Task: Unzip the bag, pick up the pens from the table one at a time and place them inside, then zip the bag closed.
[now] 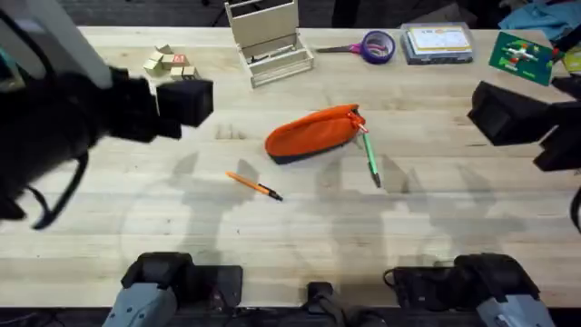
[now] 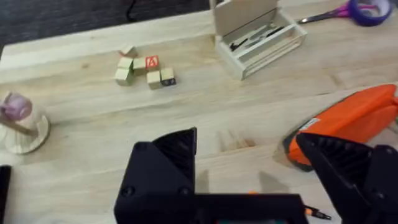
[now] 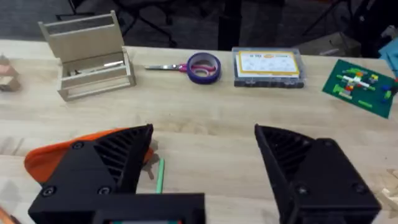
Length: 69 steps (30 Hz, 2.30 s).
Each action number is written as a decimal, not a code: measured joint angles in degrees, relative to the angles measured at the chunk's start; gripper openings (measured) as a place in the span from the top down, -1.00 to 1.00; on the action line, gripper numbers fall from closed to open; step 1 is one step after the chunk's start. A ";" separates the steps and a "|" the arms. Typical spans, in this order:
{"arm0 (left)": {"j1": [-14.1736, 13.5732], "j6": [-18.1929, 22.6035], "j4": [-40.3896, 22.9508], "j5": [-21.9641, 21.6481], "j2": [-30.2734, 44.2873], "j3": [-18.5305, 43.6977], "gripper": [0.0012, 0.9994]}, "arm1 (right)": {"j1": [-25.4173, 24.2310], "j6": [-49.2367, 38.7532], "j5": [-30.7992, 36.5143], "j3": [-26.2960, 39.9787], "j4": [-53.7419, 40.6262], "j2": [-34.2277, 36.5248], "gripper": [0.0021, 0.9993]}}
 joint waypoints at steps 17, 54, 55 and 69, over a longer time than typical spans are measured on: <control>-0.02 12.46 -10.51 13.13 8.15 10.22 -0.99 | 0.00 0.26 -1.49 1.51 -0.62 0.01 -1.00; -0.02 47.94 -18.45 21.97 24.92 10.22 -0.99 | 0.00 0.26 -1.49 1.53 -0.62 0.01 -1.00; -0.02 47.94 -18.45 22.05 25.36 10.22 -0.99 | 0.00 0.26 -1.51 1.53 -0.62 0.01 -1.00; -0.01 47.99 -16.67 26.84 31.70 10.22 -0.99 | 0.00 0.27 -1.51 1.53 -0.62 0.03 -1.00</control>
